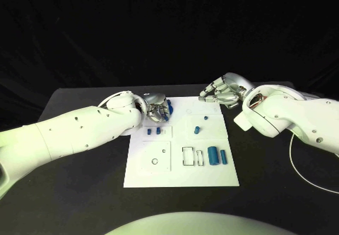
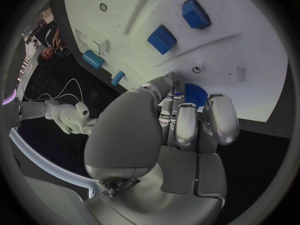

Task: Assemble the parts on the task board

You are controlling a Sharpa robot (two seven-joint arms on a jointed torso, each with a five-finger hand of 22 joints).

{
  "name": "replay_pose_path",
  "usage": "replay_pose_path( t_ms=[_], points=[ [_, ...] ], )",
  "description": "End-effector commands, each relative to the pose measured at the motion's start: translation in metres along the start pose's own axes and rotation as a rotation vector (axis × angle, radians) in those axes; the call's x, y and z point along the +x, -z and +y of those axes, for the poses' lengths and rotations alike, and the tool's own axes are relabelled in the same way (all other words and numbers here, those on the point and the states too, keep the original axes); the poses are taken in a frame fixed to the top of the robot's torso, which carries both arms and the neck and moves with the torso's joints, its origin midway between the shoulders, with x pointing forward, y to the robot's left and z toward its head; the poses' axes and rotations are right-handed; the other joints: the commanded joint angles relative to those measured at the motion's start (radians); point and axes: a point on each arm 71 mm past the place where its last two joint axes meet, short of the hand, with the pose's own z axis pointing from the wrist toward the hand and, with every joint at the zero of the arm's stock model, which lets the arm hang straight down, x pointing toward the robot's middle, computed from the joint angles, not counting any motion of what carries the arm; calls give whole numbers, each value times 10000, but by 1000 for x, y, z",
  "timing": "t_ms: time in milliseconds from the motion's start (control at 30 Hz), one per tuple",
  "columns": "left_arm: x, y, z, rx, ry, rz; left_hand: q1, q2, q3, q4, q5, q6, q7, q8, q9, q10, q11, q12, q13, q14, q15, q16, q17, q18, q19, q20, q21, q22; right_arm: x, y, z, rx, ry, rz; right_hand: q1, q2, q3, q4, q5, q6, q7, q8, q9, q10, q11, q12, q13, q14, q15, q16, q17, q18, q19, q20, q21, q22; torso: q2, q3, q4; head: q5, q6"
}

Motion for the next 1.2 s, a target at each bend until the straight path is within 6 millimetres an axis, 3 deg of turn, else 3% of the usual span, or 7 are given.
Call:
replay_pose_path(
  t_ms=[33, 300, 533, 1200],
  points=[
    [-5, 6, 3, -43, 789, -261, -137, -23, 15, 20, -65, 73, 10, -42, 12, 64, 13, -51, 10, 238, -14, 30, -28, -87, 319, -42, 25, 970, 0, 0, -1, -29, 86, 77, 85, 20, 27, 20, 53, -45, 17, 33, 14, -46, -19, 4, 12, 544, 80, -58, 3, 147, -27, 21, -29, 268, -2, -6, 22, 10, 12],
    [-15, 24, 19, -419, 1221, -224, -294, -81, -22, 27, -94, 91, -5, -72, 4, 87, 9, -108, 17, 232, -16, 37, -66, -89, 320, -39, 35, 983, -1, 0, -4, 30, 93, 61, 84, 18, 27, 21, 59, -45, 17, 34, 15, -47, -19, 0, 9, 544, 80, -60, 1, 146, -27, 21, -28, 269, -30, -2, 58, 35, 15],
    [-16, 33, 32, -762, 1250, 212, -422, -133, -77, 40, -119, 96, -21, -103, -6, 96, 6, -161, 19, 224, -17, 38, -105, -96, 325, -38, 70, 1006, 0, -1, -5, 62, 90, 90, 83, 15, 26, 24, 84, -46, 16, 35, 17, -47, -19, 0, 9, 543, 79, -63, -4, 147, -29, 21, -31, 263, -13, -5, 41, 61, 2],
    [-7, 25, 34, -865, 749, 436, -437, -130, -82, 41, -121, 99, -26, -107, -8, 100, 3, -170, 20, 218, -18, 28, -133, -91, 319, -37, 46, 997, 3, 0, -4, 27, 78, 155, 87, 13, 28, 27, 132, -49, 16, 37, 21, -48, -21, -3, 8, 544, 78, -62, -1, 148, -31, 20, -33, 260, -5, 4, 8, 98, -41]
  ],
)
